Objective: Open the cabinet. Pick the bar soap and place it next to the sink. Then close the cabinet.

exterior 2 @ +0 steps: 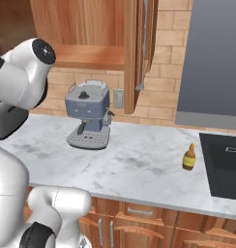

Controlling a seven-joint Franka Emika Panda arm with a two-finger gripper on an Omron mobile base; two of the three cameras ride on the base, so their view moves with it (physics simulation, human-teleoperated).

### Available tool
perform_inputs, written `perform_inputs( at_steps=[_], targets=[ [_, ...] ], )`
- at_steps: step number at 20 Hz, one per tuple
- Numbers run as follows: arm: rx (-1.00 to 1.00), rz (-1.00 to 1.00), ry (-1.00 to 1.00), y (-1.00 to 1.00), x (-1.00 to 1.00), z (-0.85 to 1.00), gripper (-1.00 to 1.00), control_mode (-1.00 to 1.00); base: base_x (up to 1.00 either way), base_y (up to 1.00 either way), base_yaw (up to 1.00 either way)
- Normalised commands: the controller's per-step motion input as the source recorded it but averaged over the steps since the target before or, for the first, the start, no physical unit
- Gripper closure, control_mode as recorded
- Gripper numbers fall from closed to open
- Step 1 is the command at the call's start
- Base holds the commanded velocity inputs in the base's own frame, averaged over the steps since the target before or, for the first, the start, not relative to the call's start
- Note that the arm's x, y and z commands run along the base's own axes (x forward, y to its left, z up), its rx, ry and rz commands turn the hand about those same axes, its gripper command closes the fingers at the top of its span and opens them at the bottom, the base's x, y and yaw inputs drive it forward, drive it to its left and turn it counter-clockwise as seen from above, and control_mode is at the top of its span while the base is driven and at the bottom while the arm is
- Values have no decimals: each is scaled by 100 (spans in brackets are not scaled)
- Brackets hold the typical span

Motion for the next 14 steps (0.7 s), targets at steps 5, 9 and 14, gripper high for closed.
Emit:
perform_inputs(
  at_steps=[5, 9, 14],
  targets=[
    [-34, -5, -10, -41, 9, 15, -100, -100, 0, 0, 0],
    [-18, -10, 7, -17, 11, -5, -100, -100, 0, 0, 0],
    [0, -6, 17, -15, 0, -21, -100, -100, 0, 0, 0]
  ],
)
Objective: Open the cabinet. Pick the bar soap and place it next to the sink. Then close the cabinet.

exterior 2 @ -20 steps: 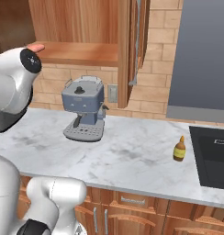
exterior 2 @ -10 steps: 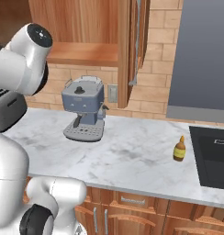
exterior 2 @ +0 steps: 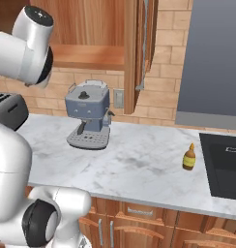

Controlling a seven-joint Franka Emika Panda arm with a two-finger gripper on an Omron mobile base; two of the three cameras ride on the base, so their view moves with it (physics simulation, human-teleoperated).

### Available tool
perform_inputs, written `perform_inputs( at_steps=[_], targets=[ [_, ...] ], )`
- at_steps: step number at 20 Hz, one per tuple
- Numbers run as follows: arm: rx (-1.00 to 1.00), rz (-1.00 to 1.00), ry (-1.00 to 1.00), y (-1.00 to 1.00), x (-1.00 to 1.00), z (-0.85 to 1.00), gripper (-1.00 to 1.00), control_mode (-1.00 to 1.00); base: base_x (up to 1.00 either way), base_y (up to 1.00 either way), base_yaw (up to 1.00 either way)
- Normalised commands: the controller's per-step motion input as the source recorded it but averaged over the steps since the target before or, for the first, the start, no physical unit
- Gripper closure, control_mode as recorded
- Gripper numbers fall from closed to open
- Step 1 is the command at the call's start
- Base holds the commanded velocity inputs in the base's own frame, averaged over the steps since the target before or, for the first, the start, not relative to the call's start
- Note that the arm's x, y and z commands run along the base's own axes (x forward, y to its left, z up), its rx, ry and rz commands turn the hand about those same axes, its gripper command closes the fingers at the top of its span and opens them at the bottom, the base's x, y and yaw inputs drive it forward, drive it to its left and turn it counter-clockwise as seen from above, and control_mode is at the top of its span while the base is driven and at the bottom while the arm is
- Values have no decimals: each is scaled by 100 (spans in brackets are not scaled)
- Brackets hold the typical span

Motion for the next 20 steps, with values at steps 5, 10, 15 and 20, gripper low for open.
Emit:
perform_inputs(
  at_steps=[5, 10, 15, 20],
  targets=[
    [-3, -5, 8, -7, 22, -12, -100, -100, 0, 0, 0],
    [-27, -1, -3, 0, 54, 0, -100, -100, 0, 0, 0],
    [-21, 0, -28, 8, 21, 12, -100, -100, 0, 0, 0],
    [-2, 1, -21, 0, 17, 20, -100, -100, 0, 0, 0]
  ],
)
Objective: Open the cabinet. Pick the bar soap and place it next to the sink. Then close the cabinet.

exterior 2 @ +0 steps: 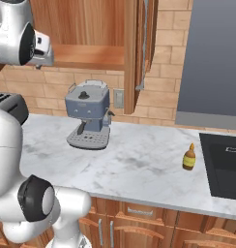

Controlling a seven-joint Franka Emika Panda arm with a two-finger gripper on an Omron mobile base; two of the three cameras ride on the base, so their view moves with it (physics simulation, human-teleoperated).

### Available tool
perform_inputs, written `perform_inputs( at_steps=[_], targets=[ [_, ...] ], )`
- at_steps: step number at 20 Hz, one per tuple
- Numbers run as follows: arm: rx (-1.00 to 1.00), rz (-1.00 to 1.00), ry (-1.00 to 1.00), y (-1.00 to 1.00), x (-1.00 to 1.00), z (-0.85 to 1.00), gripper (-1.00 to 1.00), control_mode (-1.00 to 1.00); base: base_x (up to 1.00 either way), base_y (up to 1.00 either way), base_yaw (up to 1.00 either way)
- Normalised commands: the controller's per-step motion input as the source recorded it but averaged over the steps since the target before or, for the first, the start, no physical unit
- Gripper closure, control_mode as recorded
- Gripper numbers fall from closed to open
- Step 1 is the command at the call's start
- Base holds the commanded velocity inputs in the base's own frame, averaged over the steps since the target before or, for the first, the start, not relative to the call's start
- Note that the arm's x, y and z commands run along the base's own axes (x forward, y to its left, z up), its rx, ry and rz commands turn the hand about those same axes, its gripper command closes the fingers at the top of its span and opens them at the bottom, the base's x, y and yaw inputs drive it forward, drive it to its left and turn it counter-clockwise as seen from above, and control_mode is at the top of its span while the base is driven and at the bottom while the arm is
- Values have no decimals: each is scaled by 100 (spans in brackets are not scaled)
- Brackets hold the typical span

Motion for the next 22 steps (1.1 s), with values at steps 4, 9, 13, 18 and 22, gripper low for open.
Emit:
perform_inputs(
  at_steps=[4, 9, 13, 18, 22],
  targets=[
    [0, 0, -11, 13, 45, 0, -100, -100, 0, 0, 0],
    [0, 0, -7, 48, 60, 0, -100, -100, 0, 0, 0],
    [1, 0, -1, 54, 54, -1, -100, -100, 0, 0, 0],
    [0, 0, 0, 26, 63, -2, -100, -100, 0, 0, 0],
    [0, 0, 0, 0, 51, 0, -100, -100, 0, 0, 0]
  ],
)
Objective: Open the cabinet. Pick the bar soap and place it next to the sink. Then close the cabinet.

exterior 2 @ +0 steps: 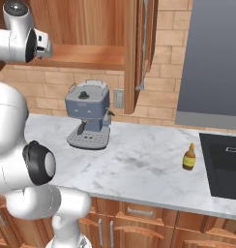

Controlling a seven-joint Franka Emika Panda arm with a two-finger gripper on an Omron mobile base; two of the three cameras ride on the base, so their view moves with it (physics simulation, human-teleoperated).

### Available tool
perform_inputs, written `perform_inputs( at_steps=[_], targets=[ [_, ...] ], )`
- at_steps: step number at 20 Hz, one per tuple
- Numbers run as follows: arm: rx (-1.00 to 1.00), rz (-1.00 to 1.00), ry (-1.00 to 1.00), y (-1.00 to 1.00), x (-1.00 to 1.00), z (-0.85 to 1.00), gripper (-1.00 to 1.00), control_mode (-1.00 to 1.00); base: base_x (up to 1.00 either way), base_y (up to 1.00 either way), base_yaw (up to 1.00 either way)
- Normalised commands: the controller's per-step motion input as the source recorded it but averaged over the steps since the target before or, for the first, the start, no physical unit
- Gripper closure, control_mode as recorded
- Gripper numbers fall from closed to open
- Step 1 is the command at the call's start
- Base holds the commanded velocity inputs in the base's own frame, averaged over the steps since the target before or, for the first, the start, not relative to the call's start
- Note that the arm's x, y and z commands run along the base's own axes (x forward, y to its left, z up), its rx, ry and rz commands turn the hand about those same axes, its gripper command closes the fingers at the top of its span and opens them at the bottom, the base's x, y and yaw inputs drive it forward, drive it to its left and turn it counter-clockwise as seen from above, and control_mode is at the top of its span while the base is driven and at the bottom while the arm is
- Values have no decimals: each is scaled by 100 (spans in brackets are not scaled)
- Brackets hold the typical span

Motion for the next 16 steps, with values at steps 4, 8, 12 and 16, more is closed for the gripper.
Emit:
perform_inputs(
  at_steps=[4, 8, 12, 16],
  targets=[
    [0, 0, 0, 0, 47, -4, -100, -100, 0, 0, 0],
    [0, 0, 0, 14, 33, -12, -100, -100, 0, 0, 0],
    [0, 0, 0, 35, 34, -19, -100, -100, 0, 0, 0],
    [0, 0, 0, 29, 30, -13, -100, -100, 0, 0, 0]
  ],
)
